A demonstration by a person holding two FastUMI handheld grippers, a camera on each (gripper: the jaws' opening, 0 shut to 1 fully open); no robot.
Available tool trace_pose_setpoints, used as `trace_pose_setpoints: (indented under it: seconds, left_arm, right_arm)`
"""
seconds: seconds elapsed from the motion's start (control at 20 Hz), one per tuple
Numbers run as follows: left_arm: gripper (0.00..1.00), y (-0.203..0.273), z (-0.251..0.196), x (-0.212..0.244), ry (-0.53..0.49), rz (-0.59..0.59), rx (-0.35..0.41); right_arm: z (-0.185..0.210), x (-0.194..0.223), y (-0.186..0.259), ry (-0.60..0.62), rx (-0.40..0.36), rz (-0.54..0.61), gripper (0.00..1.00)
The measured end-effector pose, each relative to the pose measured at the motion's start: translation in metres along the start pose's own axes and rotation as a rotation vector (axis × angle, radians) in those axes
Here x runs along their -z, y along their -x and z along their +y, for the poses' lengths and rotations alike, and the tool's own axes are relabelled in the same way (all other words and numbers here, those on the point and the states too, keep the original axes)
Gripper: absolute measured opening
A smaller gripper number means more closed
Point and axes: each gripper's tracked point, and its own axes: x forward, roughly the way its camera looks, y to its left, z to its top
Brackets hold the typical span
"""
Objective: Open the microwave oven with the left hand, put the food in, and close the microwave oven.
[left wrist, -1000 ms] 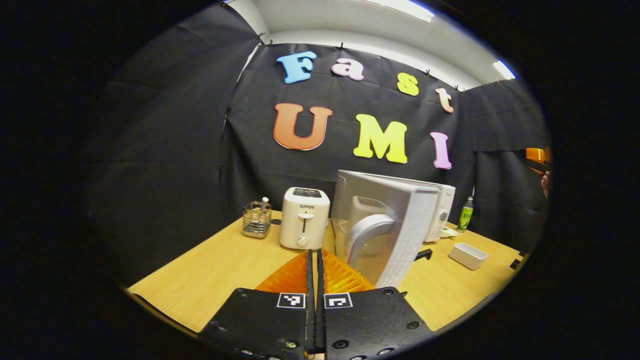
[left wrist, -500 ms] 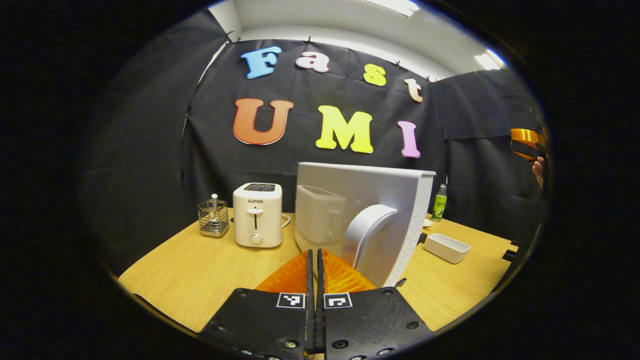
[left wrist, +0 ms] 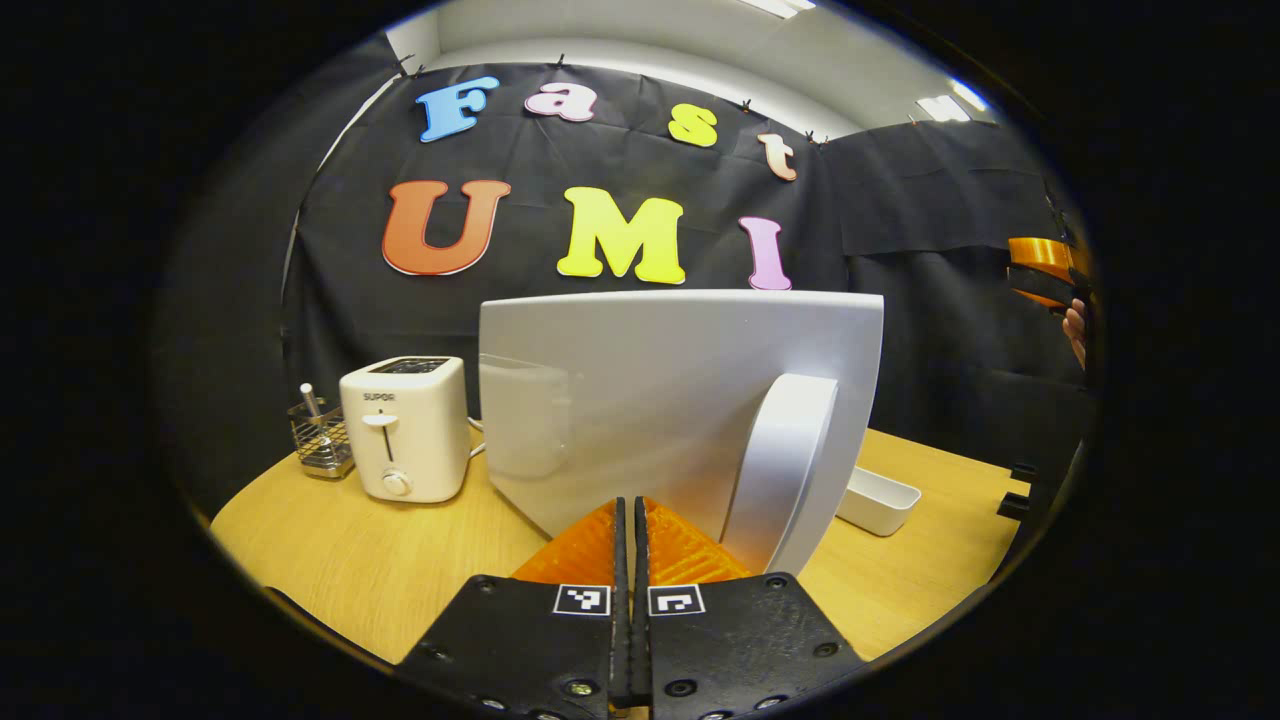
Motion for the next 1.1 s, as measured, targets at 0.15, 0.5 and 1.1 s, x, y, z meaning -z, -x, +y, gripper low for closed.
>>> trace_pose_setpoints:
  seconds: [0.15, 0.5, 1.1]
  left_arm:
    - [0.0, -0.026, -0.013, -0.006, 0.018, -0.028, 0.025]
    - [0.0, -0.073, -0.045, -0.016, 0.048, -0.025, 0.057]
    - [0.0, -0.153, -0.075, -0.055, 0.019, -0.077, 0.018]
  right_arm:
    - [-0.012, 0.014, -0.011, 0.002, 0.015, 0.042, 0.91]
    - [-0.03, 0.013, -0.037, -0.003, 0.004, 0.062, 0.92]
    - [-0.049, 0.013, -0.112, 0.039, 0.069, 0.014, 0.92]
